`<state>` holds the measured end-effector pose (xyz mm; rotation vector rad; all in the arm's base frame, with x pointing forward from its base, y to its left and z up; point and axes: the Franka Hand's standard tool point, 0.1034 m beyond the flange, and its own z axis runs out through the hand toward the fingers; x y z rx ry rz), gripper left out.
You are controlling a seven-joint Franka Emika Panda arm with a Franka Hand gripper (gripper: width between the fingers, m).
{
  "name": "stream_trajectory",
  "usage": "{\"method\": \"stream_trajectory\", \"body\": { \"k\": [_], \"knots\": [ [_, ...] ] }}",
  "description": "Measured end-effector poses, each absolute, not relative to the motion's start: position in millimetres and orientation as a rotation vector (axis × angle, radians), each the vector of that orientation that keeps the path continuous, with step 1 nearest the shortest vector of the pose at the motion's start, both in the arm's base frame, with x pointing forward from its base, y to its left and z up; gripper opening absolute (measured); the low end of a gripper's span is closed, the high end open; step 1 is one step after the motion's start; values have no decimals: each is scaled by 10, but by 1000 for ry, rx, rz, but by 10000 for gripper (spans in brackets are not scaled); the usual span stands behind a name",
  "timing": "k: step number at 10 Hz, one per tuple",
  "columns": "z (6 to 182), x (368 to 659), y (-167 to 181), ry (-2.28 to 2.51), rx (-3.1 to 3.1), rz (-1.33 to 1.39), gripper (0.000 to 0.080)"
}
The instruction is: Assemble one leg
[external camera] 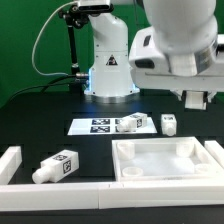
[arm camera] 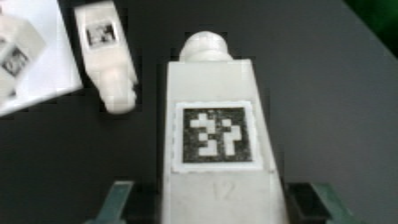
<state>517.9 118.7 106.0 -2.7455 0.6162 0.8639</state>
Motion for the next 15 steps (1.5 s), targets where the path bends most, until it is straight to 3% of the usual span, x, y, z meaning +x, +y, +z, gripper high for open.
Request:
{"method": "stream_trajectory", "body": {
  "k": [1,4,5,9,10,12,15],
  "knots": [
    [988,5184,1077,535,-2780,791,285],
    [1521,5813,899,404,-2885,530,285],
    [1567,5967,958,378,-2917,410,285],
    [1501,6032,964,384,-2948,42,285],
    [1381,6059,869,323,-2968,-127,285],
    [1445,6237,970,157,-3002,-468,285],
    [1442,6246,1075,123,-2924,-796,285]
  ]
}}
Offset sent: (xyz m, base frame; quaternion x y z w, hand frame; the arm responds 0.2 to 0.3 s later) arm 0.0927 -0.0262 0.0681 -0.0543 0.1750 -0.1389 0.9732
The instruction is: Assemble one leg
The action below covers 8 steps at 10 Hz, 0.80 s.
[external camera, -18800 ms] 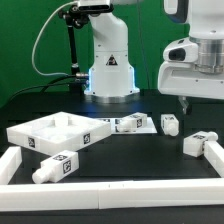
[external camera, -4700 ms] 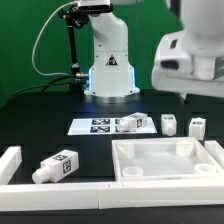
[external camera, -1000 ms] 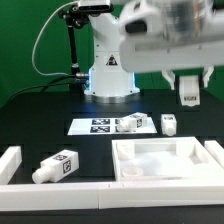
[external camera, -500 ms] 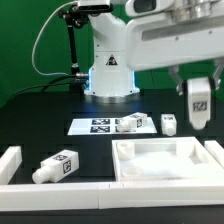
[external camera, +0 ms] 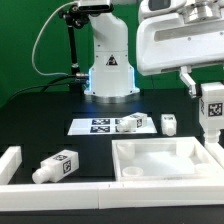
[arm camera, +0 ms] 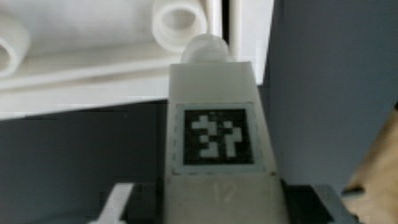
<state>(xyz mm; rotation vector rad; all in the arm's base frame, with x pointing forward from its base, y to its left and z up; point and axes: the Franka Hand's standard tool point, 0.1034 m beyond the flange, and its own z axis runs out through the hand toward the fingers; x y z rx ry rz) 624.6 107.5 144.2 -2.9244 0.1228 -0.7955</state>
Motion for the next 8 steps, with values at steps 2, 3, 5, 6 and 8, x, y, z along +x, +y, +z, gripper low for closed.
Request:
{"method": "stream_trajectory", "body": {
  "k": [2,3,5,6,8],
  "knots": [
    [1387,6237,1095,54,-2915,-883,286],
    [1352,6262,1083,-36,-2940,-898,286],
    [1288,6326,1056,-185,-2984,-919,287],
    [1270,6312,1057,-179,-2986,-912,287],
    [1216,6270,1057,-170,-2989,-896,287]
  ]
}}
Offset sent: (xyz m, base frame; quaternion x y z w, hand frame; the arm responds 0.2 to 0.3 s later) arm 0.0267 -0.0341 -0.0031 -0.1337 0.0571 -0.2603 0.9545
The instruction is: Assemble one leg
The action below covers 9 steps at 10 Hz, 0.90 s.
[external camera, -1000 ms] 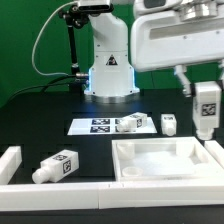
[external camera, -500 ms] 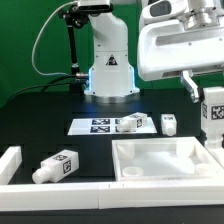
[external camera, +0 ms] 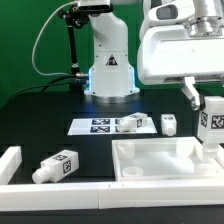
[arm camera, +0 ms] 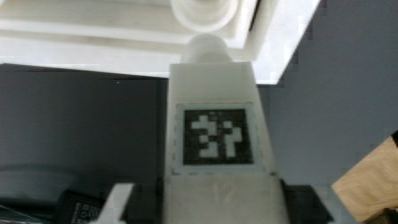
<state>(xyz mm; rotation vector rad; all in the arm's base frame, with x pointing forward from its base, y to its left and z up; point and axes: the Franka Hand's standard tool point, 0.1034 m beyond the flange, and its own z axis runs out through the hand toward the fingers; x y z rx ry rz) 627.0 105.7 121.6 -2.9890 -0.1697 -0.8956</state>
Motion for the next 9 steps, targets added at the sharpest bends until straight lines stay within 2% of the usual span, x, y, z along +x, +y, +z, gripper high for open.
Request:
{"method": "stream_trajectory", "body": {
  "k": [4,9],
  "knots": [
    [1055,6192,1037,-162,-3005,-855,287],
    [972,6207,1059,-172,-3007,-852,287]
  ]
}}
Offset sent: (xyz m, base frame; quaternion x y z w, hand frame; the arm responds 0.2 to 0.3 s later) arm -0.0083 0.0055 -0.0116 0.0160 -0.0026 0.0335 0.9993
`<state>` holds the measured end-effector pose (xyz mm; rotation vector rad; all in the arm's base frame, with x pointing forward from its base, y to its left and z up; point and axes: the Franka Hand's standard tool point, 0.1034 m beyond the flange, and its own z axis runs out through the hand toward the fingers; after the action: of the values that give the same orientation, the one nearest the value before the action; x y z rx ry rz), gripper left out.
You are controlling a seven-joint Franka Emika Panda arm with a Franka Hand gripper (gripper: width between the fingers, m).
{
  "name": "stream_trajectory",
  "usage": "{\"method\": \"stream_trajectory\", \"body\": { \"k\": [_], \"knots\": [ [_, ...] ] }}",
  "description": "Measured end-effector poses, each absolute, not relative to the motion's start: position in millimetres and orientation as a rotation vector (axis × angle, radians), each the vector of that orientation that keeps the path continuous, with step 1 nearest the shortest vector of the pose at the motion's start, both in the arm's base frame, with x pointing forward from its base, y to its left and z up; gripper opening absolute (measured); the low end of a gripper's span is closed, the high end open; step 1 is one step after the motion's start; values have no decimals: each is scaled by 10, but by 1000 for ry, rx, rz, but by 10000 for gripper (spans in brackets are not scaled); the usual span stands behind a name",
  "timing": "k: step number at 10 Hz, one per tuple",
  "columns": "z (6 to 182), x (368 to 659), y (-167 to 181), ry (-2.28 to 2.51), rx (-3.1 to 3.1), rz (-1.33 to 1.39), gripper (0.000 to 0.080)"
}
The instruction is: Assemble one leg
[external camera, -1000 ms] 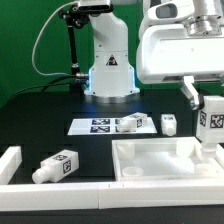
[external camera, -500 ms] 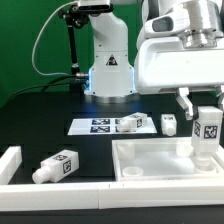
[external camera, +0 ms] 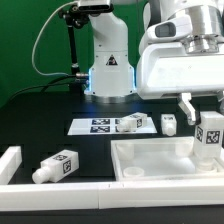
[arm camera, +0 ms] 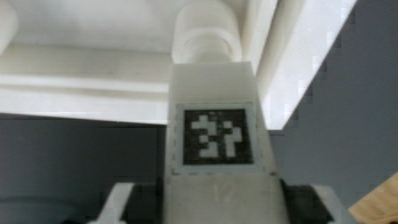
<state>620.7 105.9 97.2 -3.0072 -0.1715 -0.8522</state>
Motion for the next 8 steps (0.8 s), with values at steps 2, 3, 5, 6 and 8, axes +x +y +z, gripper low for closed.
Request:
{"method": "stream_trajectory", "body": {
  "k": [2,3,5,6,8],
  "knots": [
    [898,6198,1046,-173,-3013,-842,287],
    [869,6200,1053,-176,-3013,-849,287],
    [862,6213,1068,-177,-3005,-874,287],
    [863,6214,1065,-177,-3005,-875,287],
    [860,6212,1065,-178,-3005,-874,387]
  ]
}}
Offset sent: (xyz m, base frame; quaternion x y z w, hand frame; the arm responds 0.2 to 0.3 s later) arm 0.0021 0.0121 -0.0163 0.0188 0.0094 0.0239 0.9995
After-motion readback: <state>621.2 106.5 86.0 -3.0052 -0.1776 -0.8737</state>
